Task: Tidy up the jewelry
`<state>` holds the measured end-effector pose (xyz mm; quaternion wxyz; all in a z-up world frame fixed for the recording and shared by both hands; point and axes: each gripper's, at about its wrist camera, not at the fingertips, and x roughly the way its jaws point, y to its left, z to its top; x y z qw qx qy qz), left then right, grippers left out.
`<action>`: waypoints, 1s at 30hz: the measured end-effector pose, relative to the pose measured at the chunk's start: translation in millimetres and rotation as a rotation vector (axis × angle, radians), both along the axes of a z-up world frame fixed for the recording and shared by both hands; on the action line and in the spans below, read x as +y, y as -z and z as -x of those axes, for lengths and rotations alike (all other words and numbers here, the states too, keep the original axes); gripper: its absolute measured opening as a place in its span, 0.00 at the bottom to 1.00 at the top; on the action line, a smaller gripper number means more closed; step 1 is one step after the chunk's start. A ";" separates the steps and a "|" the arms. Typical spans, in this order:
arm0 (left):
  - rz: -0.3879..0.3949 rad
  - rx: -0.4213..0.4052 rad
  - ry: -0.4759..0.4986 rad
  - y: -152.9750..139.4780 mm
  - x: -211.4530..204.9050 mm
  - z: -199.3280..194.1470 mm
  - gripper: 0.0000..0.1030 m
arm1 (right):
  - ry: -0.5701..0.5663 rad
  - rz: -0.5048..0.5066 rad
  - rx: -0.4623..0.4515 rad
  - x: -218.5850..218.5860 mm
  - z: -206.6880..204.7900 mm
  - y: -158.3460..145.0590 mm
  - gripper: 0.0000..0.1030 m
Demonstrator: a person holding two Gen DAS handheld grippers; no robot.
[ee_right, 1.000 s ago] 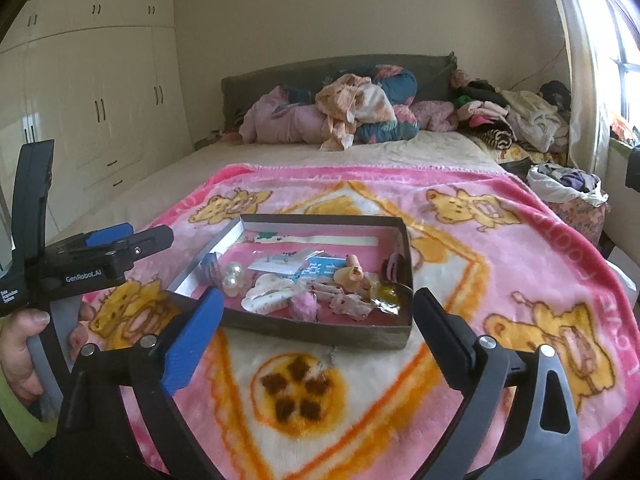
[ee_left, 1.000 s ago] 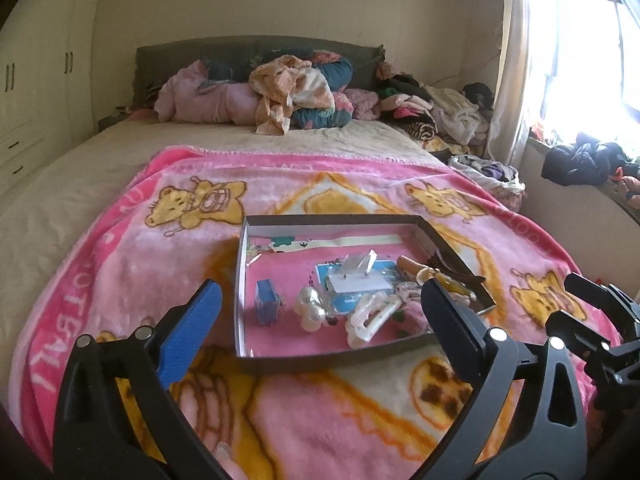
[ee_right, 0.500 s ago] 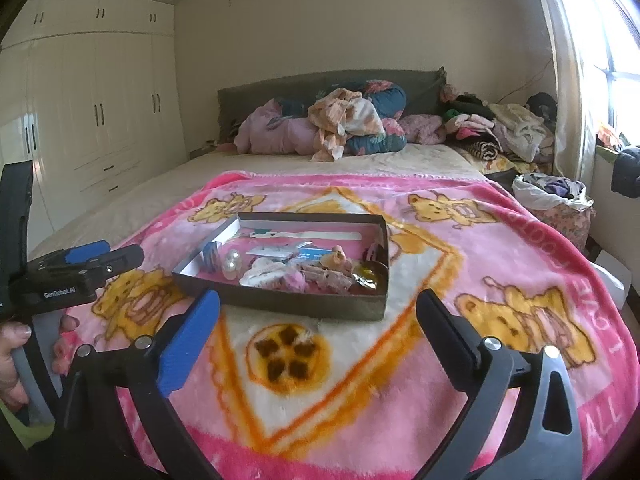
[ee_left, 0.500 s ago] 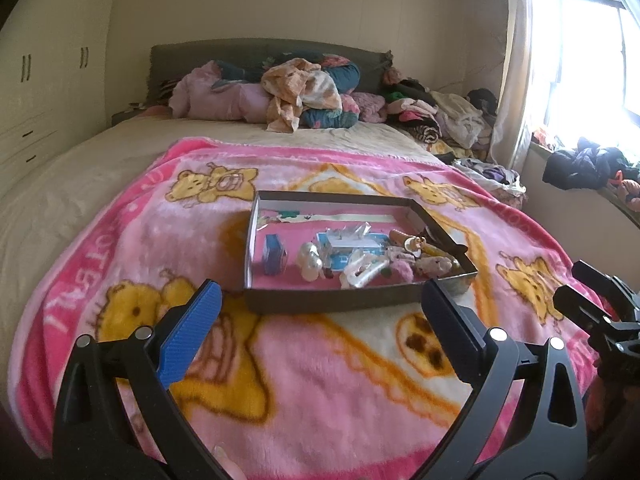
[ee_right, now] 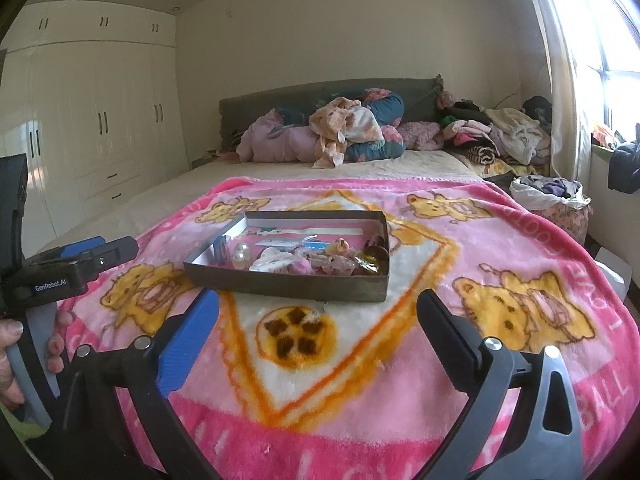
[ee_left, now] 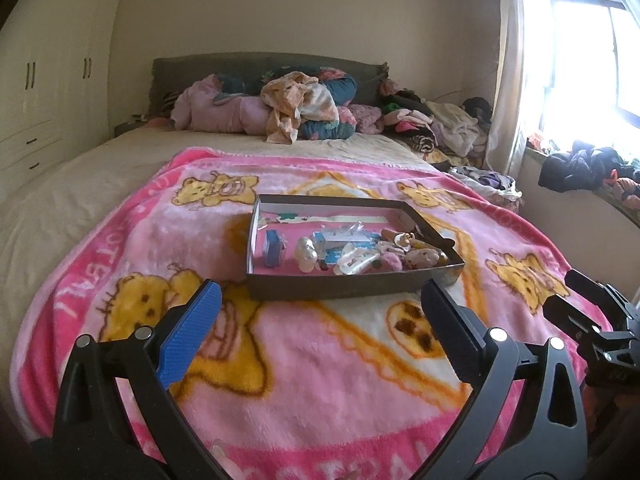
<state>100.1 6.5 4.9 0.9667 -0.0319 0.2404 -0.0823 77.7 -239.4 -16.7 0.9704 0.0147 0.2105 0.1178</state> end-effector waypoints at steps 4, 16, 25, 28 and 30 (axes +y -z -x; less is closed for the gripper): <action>0.009 -0.005 0.004 5.4 -1.5 6.6 0.89 | 0.011 -0.011 -0.006 -2.7 4.8 5.4 0.94; -0.007 -0.014 0.004 29.6 -19.0 19.2 0.89 | 0.072 -0.013 -0.026 -13.3 15.5 29.9 0.94; -0.015 -0.013 -0.005 39.2 -24.2 17.7 0.89 | 0.077 0.012 -0.043 -11.0 16.4 37.6 0.94; -0.012 -0.011 -0.011 41.7 -24.9 16.7 0.89 | 0.079 0.016 -0.051 -8.9 15.5 39.9 0.94; -0.017 -0.016 -0.013 42.5 -24.8 16.9 0.89 | 0.074 0.014 -0.050 -9.1 15.4 40.1 0.94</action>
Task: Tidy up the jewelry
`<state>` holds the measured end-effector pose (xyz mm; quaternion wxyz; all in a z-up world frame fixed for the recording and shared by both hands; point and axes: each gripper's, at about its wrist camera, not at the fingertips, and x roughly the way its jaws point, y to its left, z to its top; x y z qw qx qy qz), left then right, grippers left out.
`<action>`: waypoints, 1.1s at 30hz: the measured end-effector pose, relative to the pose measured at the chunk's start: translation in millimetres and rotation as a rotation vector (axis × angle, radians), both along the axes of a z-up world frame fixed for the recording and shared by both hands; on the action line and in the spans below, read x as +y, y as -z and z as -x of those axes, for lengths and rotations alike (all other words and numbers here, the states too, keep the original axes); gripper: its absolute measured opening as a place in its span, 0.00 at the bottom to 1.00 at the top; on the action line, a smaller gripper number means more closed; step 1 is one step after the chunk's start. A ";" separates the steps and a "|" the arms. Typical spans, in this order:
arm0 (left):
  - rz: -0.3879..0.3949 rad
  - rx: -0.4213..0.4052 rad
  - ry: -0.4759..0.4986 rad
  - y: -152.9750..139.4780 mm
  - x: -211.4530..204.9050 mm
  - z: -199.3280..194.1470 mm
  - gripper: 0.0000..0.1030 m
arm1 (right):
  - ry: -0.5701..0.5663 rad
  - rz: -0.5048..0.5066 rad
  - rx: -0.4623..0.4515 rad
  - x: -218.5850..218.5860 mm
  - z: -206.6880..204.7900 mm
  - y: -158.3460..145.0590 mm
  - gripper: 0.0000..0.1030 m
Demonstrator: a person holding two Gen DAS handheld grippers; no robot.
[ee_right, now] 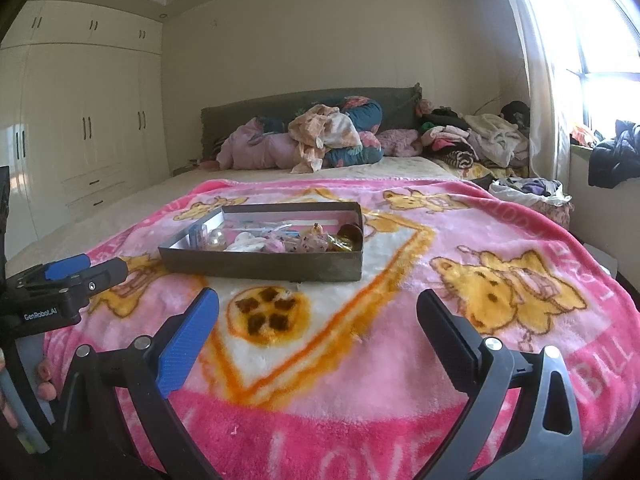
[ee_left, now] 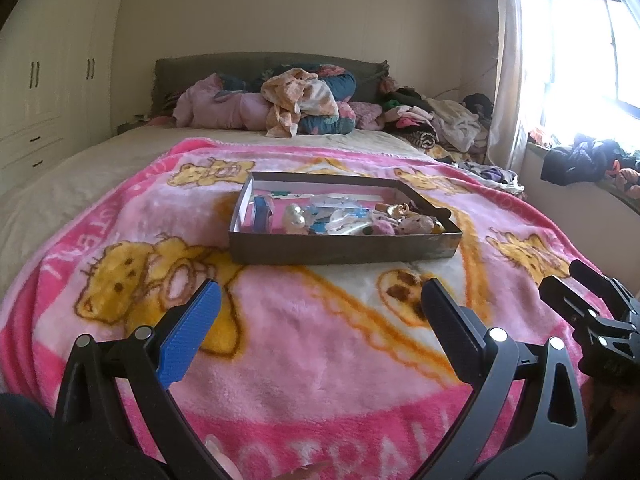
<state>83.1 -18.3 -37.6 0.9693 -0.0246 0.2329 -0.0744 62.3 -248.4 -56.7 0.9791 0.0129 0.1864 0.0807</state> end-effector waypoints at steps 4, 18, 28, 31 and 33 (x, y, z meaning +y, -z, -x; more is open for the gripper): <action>-0.005 -0.005 -0.008 0.9 -0.2 0.0 0.89 | -0.003 -0.005 0.004 1.7 -1.6 1.2 0.94; -0.017 0.013 -0.018 2.7 0.8 -2.3 0.89 | -0.001 -0.008 0.007 3.4 -2.7 4.2 0.94; -0.015 0.012 -0.017 3.0 0.5 -1.8 0.89 | 0.003 -0.007 -0.003 4.3 -2.3 4.9 0.94; -0.017 0.009 -0.018 3.4 -0.1 -1.4 0.89 | 0.004 -0.010 -0.003 5.2 -2.4 6.0 0.94; -0.017 0.008 -0.019 3.2 -0.1 -1.7 0.89 | 0.002 -0.007 -0.002 4.2 -2.3 5.1 0.94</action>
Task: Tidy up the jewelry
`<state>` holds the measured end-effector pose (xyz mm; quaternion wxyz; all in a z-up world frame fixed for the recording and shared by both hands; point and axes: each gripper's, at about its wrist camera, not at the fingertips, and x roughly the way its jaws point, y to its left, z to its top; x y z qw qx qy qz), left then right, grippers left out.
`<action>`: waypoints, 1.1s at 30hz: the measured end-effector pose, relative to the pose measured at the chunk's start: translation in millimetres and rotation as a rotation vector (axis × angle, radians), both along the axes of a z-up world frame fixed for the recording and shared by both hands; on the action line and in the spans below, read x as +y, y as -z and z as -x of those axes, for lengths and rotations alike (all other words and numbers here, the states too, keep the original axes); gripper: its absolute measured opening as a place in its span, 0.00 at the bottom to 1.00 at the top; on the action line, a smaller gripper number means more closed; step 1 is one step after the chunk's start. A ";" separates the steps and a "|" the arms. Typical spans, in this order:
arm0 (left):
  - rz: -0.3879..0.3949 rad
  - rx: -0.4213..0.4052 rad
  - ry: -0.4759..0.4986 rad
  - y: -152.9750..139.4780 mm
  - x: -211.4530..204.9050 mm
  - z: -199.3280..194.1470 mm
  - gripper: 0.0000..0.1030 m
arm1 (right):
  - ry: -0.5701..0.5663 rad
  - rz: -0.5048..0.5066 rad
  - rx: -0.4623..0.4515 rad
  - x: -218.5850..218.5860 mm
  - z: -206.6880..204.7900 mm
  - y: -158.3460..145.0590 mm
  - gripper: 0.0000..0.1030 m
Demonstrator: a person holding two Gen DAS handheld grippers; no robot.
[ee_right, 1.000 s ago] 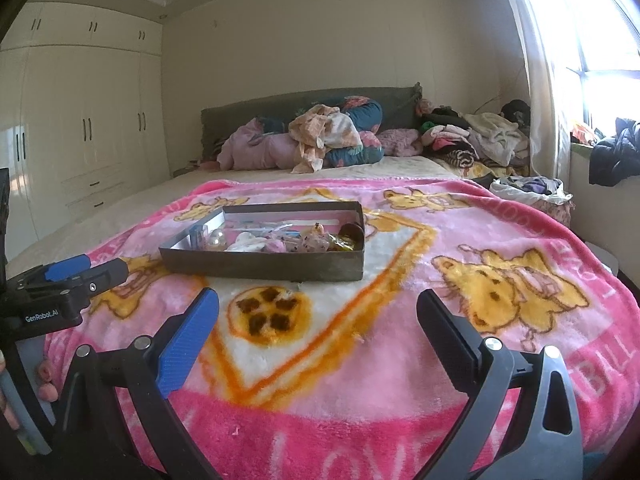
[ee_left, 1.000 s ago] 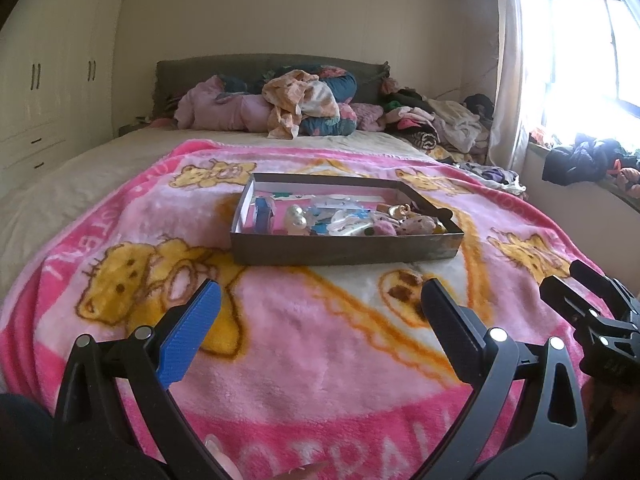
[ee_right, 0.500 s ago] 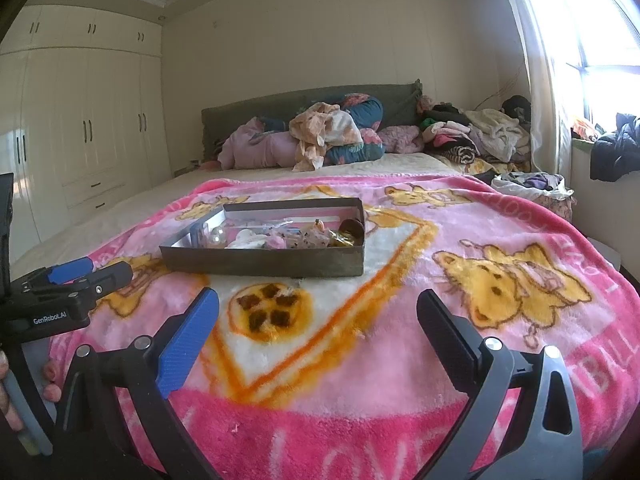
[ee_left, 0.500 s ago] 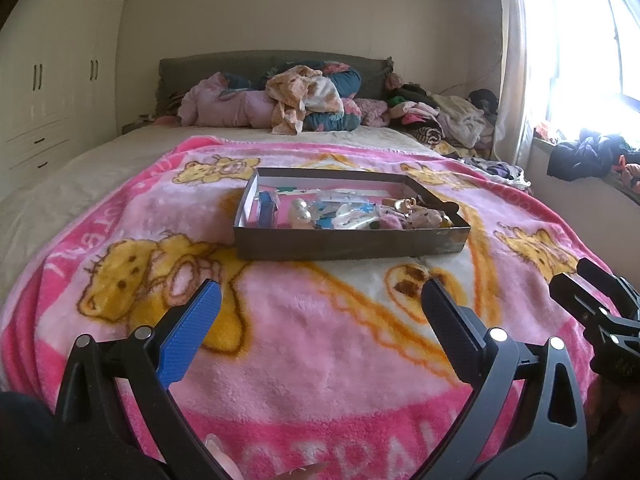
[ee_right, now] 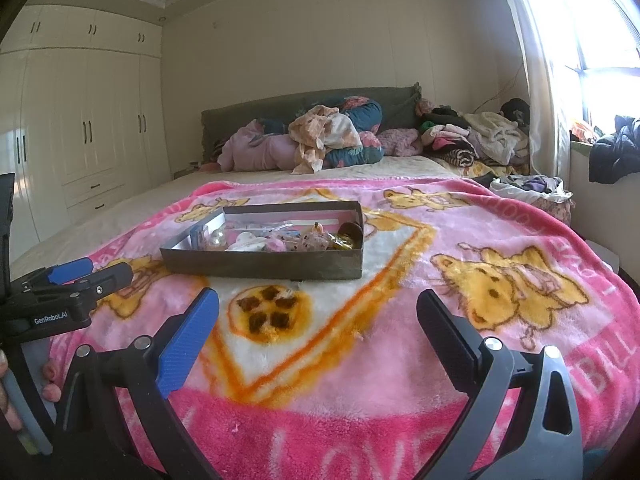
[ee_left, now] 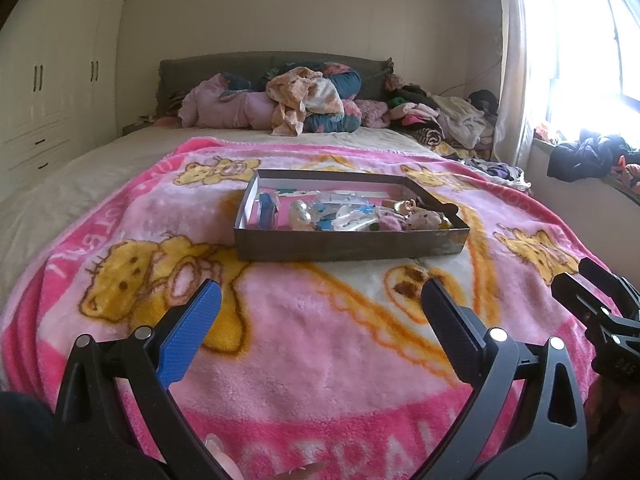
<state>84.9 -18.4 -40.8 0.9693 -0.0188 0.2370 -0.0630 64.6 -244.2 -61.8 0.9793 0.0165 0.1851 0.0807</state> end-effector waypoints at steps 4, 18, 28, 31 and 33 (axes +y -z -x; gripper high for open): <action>0.000 0.001 0.001 0.0 -0.4 0.4 0.89 | -0.002 -0.001 0.000 0.0 0.3 0.1 0.94; -0.001 0.001 -0.001 -0.1 -1.0 0.9 0.89 | -0.001 0.005 -0.007 0.5 2.5 -0.3 0.94; 0.000 0.001 -0.001 0.2 -0.8 1.0 0.89 | -0.002 0.004 -0.006 0.8 3.3 -0.1 0.94; 0.002 0.002 -0.002 0.6 -0.8 1.0 0.89 | -0.003 0.004 -0.004 1.5 2.4 0.3 0.94; -0.001 0.000 -0.001 0.4 -0.9 1.1 0.89 | -0.003 0.004 -0.004 1.3 3.0 0.2 0.94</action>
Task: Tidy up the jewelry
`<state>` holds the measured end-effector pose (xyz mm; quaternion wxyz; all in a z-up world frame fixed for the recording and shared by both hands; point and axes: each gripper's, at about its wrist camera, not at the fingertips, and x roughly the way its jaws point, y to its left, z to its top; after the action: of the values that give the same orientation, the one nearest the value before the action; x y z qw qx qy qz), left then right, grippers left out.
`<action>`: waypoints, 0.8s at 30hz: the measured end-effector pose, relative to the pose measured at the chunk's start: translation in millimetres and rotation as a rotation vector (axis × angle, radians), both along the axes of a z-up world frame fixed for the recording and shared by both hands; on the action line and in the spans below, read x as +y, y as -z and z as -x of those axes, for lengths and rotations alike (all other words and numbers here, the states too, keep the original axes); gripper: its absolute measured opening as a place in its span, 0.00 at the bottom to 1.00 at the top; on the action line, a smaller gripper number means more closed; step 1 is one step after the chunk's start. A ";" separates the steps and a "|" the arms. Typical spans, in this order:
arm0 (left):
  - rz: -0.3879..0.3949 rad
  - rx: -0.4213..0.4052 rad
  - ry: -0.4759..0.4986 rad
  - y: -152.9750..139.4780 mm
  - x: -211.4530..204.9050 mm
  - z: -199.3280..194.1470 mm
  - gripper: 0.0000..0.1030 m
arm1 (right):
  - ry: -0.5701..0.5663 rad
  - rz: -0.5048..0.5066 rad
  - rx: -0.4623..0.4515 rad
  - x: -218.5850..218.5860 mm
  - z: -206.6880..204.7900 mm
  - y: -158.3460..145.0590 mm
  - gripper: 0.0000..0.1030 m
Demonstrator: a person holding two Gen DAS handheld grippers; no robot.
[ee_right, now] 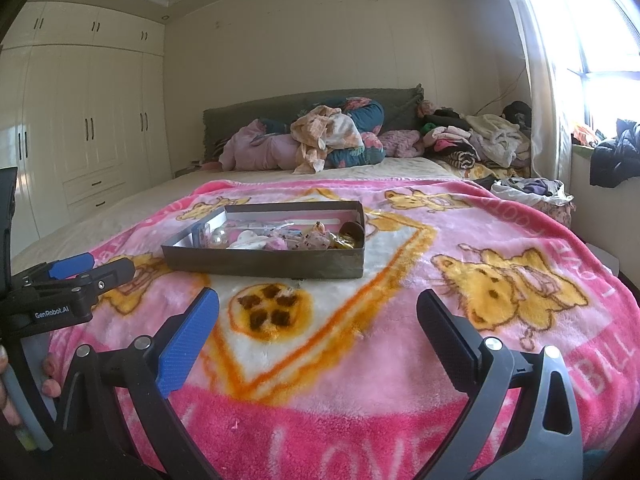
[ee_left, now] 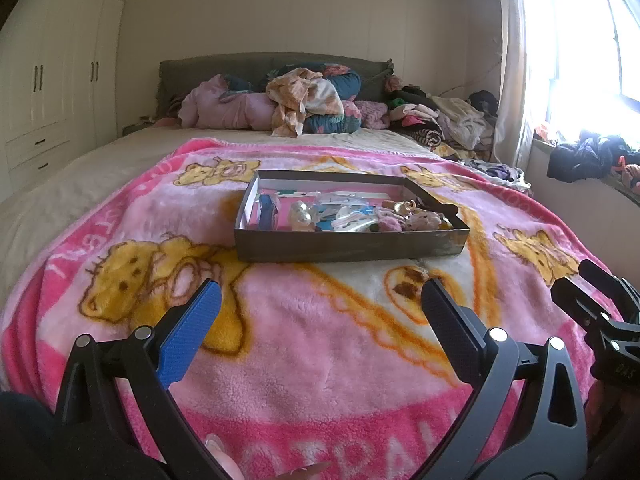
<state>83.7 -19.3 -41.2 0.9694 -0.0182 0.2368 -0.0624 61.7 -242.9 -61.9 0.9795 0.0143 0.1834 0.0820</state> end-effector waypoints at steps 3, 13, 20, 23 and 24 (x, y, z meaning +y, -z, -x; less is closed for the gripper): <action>-0.003 -0.005 -0.003 -1.1 0.2 0.5 0.89 | 0.000 0.001 -0.001 -0.5 0.0 0.0 0.94; -0.001 -0.005 0.000 -2.4 2.2 0.1 0.89 | 0.000 0.000 -0.002 -0.7 -0.1 -0.2 0.94; 0.015 0.030 0.009 1.0 6.8 -3.5 0.89 | 0.005 -0.001 0.004 -1.0 1.4 0.4 0.94; 0.025 0.044 -0.007 1.6 10.9 -4.9 0.89 | 0.011 -0.006 0.004 -2.1 2.0 0.5 0.94; 0.033 0.050 -0.013 1.5 13.5 -6.0 0.89 | 0.018 -0.007 0.003 -2.8 1.8 0.4 0.94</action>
<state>89.8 -5.8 -42.7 0.9631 -0.0373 0.2597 -0.0595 59.9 -245.7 -62.3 0.9799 0.0193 0.1846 0.0735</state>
